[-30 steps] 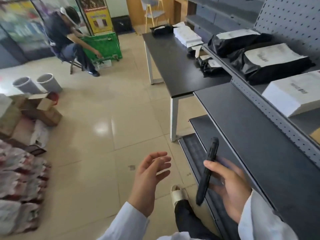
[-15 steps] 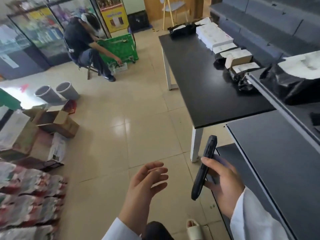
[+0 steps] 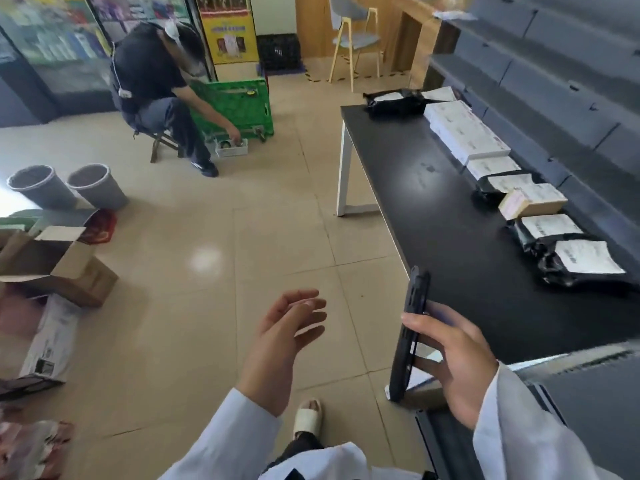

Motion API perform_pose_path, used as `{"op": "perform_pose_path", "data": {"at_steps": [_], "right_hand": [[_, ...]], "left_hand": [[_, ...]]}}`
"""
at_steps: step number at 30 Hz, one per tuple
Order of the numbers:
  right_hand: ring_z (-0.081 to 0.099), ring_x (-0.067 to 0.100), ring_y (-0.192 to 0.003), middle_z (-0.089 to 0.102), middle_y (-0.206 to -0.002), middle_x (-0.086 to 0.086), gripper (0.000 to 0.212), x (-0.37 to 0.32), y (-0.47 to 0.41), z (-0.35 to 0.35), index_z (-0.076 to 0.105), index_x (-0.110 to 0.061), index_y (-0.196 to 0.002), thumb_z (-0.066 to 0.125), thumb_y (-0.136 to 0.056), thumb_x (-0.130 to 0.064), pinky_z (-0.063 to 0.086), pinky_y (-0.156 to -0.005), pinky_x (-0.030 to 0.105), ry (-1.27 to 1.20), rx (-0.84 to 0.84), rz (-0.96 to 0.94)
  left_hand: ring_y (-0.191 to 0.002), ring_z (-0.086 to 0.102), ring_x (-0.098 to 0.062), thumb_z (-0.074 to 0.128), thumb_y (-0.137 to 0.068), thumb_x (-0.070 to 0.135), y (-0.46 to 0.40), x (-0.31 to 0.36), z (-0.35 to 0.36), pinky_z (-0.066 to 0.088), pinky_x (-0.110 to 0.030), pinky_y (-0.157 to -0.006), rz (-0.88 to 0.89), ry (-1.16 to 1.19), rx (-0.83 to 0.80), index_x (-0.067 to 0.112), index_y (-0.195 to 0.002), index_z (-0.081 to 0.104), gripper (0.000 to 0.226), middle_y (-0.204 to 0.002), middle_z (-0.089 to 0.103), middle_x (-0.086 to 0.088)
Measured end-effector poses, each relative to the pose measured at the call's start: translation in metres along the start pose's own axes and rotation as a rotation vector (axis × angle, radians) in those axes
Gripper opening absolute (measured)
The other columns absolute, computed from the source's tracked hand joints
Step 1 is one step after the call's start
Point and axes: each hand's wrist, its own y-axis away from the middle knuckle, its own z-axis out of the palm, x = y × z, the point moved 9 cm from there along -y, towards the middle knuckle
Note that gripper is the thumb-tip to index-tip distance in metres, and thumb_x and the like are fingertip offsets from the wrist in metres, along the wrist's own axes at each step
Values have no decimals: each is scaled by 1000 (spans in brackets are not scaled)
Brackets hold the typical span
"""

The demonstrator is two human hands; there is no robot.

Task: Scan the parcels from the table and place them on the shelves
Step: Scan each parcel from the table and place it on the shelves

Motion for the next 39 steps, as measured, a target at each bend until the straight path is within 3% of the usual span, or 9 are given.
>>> {"op": "perform_pose_path", "data": {"at_steps": [5, 8, 12, 18, 28, 31, 34, 39], "right_hand": [[67, 28, -95, 69, -100, 16, 29, -49, -55, 67, 72, -9, -110, 75, -82, -14, 58, -69, 36, -33, 1, -61], [68, 31, -103, 71, -108, 15, 29, -56, -87, 80, 73, -13, -110, 75, -81, -16, 58, -72, 38, -24, 36, -26], [67, 28, -93, 69, -92, 11, 19, -65, -144, 81, 75, -13, -100, 75, -81, -13, 57, -69, 40, -47, 123, 12], [66, 26, -88, 69, -84, 6, 18, -95, -259, 94, 73, -13, -101, 74, -83, -13, 55, -62, 36, -111, 151, 44], [59, 20, -70, 61, -71, 1, 6, -237, -453, 119, 67, -14, -90, 71, -87, -16, 50, -66, 36, -279, 183, -21], [59, 15, -59, 57, -67, 2, 7, -273, -489, 120, 62, -11, -88, 70, -87, -12, 47, -66, 36, -327, 199, -69], [57, 19, -65, 54, -77, 9, 10, -288, -515, 118, 64, -10, -93, 70, -86, -12, 45, -72, 41, -344, 209, -71], [62, 14, -56, 59, -72, 4, 6, -291, -567, 88, 68, -13, -89, 71, -84, -10, 50, -62, 36, -401, 407, -49]], "left_hand": [[-93, 67, -21, 53, -96, 6, -89, 58, -9, 53, -41, -93, 1, 7, -22, 7, -109, 68, 19, -101, 73, -8], [-92, 67, -21, 54, -96, 6, -126, 67, -2, 53, -39, -90, -45, -14, -58, 8, -106, 69, 18, -100, 74, -8], [-91, 67, -21, 55, -95, 4, -175, 70, 19, 53, -39, -89, -112, -99, -142, 8, -104, 70, 18, -103, 74, -11], [-90, 68, -21, 57, -93, 6, -295, 111, 41, 54, -39, -88, -101, -196, -125, 12, -99, 73, 18, -102, 74, -9], [-87, 69, -19, 56, -94, 4, -488, 213, 144, 55, -37, -85, -51, -380, -201, 10, -102, 72, 19, -101, 74, -9], [-94, 70, -23, 57, -94, 6, -532, 214, 172, 56, -37, -87, -71, -434, -259, 13, -105, 72, 20, -104, 74, -8], [-95, 69, -22, 57, -93, 4, -573, 202, 200, 55, -39, -89, -140, -503, -360, 12, -104, 72, 21, -105, 74, -8], [-87, 64, -19, 59, -92, 5, -698, 185, 266, 51, -32, -79, -183, -595, -481, 10, -101, 71, 15, -100, 70, -11]]}}
